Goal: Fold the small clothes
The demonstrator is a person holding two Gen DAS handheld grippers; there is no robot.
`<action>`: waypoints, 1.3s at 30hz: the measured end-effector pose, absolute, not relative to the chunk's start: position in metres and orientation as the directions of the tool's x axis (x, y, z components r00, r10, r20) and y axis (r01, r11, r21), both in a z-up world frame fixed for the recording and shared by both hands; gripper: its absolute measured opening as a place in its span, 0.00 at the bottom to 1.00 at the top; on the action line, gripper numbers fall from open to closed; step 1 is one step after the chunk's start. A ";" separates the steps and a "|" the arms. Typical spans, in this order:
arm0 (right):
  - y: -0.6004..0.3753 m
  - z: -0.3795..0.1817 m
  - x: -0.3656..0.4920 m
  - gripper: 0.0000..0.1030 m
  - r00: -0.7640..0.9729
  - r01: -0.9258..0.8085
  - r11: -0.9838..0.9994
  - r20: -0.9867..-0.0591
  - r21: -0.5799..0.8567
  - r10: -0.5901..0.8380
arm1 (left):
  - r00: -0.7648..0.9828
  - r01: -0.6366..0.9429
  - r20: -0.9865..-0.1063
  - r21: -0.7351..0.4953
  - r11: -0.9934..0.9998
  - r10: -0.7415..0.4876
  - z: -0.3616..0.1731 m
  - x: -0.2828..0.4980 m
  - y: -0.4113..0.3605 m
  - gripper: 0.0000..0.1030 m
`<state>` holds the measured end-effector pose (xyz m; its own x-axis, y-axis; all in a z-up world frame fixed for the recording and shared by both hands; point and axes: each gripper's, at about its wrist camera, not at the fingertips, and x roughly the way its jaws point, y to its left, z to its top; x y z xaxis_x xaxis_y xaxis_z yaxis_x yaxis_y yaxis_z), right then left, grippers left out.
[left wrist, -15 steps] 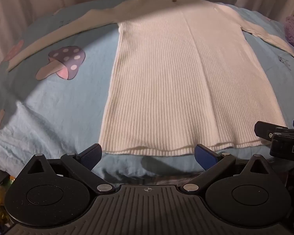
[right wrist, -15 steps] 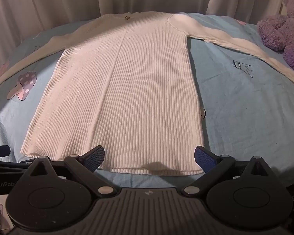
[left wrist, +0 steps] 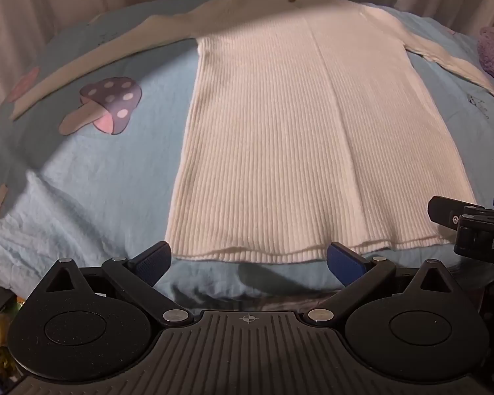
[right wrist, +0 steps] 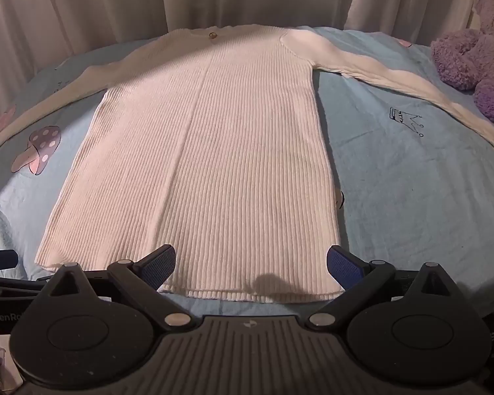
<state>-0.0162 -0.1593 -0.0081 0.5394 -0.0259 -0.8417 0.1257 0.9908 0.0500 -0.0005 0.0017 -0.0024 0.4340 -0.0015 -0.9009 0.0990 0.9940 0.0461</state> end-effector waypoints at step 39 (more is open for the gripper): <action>-0.171 -0.007 -0.009 0.96 0.545 0.131 0.989 -0.838 0.063 -0.020 | 0.415 0.119 -0.910 0.042 0.992 -0.012 -0.008 0.004 0.000 1.00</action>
